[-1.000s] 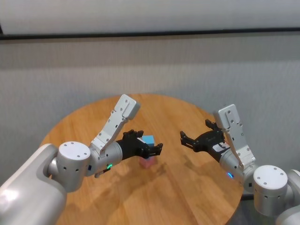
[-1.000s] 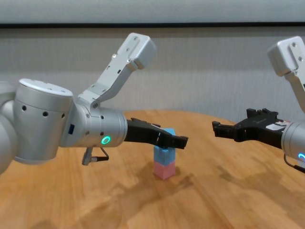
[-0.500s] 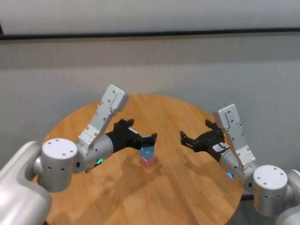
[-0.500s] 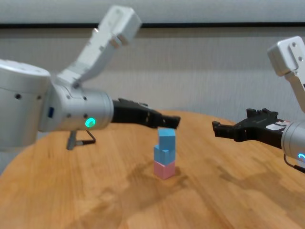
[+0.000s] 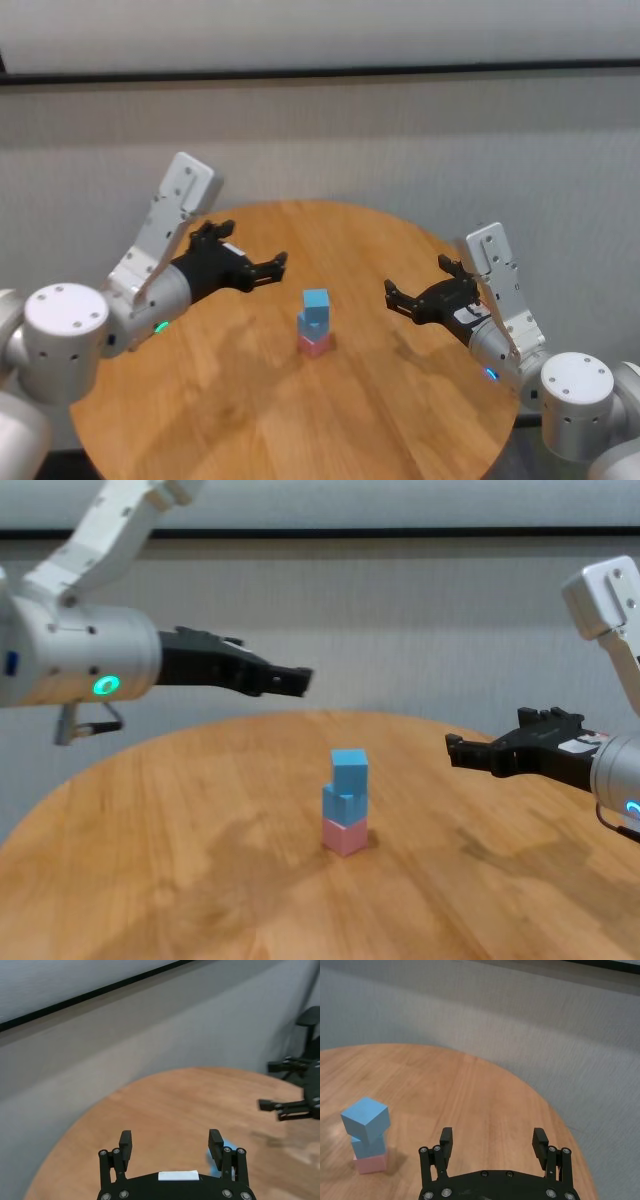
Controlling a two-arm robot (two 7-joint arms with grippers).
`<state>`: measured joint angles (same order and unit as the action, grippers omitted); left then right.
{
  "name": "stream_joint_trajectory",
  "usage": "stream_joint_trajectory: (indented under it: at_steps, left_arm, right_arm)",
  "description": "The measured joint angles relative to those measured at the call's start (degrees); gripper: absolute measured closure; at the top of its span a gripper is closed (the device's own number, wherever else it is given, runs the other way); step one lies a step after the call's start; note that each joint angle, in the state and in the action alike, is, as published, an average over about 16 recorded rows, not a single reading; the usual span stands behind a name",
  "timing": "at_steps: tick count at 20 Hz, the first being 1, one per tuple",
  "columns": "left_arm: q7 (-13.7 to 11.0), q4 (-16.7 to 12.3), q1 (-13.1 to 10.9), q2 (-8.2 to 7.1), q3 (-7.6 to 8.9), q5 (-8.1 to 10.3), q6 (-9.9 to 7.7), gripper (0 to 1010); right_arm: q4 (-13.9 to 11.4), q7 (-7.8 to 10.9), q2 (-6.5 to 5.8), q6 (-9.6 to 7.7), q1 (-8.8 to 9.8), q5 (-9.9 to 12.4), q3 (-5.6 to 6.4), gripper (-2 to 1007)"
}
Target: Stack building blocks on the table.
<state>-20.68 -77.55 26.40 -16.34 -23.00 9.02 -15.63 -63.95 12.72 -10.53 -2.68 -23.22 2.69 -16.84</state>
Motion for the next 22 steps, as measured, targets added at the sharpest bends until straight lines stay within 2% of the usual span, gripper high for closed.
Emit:
stream_joint_trajectory:
  at_steps: [4,9,22]
  left_arm:
    - [0.7,-1.8,-1.1,-1.45,1.08,-0.38,-0.15,7]
    - [1.2,-2.6,-2.0,-2.43,1.93,-0.66,-0.21,7]
    - [1.1,-2.4,-1.8,-2.22,1.77,-0.66,-0.15,7]
  right_arm:
    - [0.0,0.00,0.00,0.00,0.00,0.0,0.00,1]
    - [0.0,0.00,0.00,0.00,0.00,0.0,0.00,0]
    - [0.0,0.00,0.00,0.00,0.00,0.0,0.00,0]
